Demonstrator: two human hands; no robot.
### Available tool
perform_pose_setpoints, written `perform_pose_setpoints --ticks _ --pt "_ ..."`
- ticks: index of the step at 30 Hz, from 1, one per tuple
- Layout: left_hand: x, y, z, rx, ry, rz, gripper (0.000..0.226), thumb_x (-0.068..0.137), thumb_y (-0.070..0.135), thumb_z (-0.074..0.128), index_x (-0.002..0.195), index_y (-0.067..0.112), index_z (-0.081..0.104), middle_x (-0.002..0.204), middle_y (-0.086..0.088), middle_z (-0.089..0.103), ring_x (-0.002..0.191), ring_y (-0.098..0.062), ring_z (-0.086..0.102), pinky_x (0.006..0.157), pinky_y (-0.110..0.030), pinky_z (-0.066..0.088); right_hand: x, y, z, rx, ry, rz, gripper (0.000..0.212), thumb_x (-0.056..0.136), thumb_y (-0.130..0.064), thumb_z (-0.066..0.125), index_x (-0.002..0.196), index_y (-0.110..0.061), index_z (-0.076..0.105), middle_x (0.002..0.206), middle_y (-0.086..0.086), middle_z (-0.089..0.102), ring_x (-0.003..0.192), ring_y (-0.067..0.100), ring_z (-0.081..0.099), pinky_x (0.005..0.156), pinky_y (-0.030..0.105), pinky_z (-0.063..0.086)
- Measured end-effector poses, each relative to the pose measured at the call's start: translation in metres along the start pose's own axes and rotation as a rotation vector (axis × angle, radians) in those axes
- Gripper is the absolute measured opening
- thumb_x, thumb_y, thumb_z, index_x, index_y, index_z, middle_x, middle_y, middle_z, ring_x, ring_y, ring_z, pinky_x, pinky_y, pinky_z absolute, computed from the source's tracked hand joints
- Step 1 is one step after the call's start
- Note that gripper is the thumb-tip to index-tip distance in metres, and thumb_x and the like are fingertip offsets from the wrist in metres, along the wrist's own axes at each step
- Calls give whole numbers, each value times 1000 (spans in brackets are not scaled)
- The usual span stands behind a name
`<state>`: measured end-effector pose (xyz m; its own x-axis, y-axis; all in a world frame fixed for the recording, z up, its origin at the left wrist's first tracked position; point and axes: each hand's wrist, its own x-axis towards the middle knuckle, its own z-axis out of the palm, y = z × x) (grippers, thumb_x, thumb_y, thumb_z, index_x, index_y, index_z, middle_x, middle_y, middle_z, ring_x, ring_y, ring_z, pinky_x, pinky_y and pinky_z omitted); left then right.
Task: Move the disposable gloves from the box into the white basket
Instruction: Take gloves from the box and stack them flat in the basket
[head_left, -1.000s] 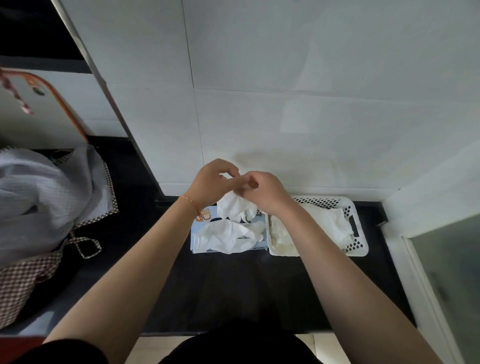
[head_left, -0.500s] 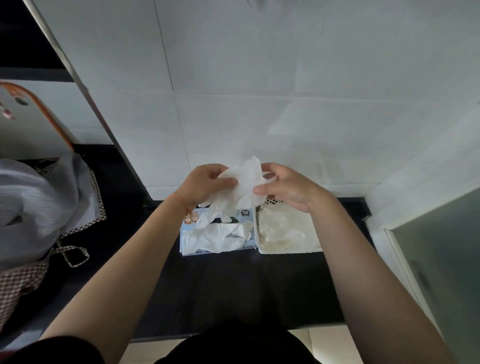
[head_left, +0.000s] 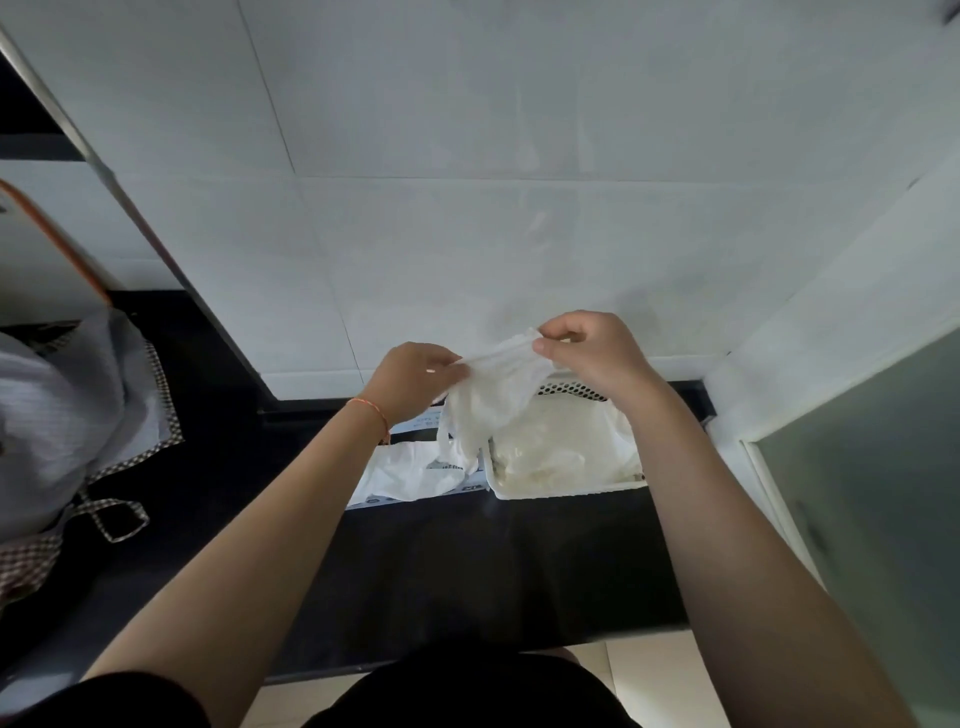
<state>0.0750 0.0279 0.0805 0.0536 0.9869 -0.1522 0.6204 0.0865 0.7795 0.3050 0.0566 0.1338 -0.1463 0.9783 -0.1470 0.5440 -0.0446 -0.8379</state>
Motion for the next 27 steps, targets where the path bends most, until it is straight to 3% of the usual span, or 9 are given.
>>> perform_pose_setpoints --ticks 2,8,11,15,16,18,21,24,27 --pt "2 3 4 -7 33 22 23 93 32 64 104 16 75 102 8 69 98 -7 59 91 -20 40 0 2 -5 -40 18 -22 11 85 -20 74 94 -15 71 91 -12 66 81 -12 55 70 8 40" --pt "12 13 22 -33 -63 37 8 85 26 75 84 18 71 83 4 71 78 -10 64 82 -28 52 2 10 -19 153 150 -27 11 88 -19 68 93 -9 67 79 -3 65 67 5 55 60 15 44" --pt "16 15 30 -210 -112 -76 17 85 29 75 82 13 73 74 6 67 68 -3 59 72 -21 49 7 20 -29 144 175 -9 9 89 -22 67 92 -13 66 75 -6 64 63 4 54 61 20 43" --pt "21 14 34 -644 -108 -128 31 78 27 70 92 -1 66 93 -8 65 93 -20 64 94 -34 51 12 38 -42 147 75 74 12 90 -24 66 101 -20 62 78 -1 66 52 1 53 51 20 40" --pt "23 14 33 -771 -112 -146 29 77 23 67 95 0 64 95 -11 65 94 -23 65 93 -33 52 13 43 -43 185 26 104 16 90 -23 66 104 -21 59 80 1 65 50 2 52 48 19 37" --pt "30 19 34 -869 -123 -188 16 79 15 64 89 4 61 84 -8 64 76 -22 65 75 -28 56 18 58 -46 312 -57 189 17 91 -18 66 102 -22 54 82 7 62 54 9 50 47 21 33" --pt "48 30 51 -584 -51 -252 9 88 14 66 81 10 62 65 3 60 50 -10 50 47 -19 38 26 88 -50 379 -141 277 15 90 -7 61 92 -20 55 76 13 54 67 23 43 54 28 28" --pt "72 27 88 -198 -79 -240 2 88 14 67 86 13 67 69 3 64 56 -10 54 55 -20 44 30 123 -49 153 -141 352 19 89 -4 55 90 -17 68 85 4 61 70 19 50 55 24 34" --pt "87 20 129 52 -143 -258 17 89 14 60 105 18 62 87 0 64 73 -17 65 66 -25 49 35 158 -45 -43 -147 391 30 92 -2 50 103 -16 74 103 -6 64 88 10 58 66 18 42"
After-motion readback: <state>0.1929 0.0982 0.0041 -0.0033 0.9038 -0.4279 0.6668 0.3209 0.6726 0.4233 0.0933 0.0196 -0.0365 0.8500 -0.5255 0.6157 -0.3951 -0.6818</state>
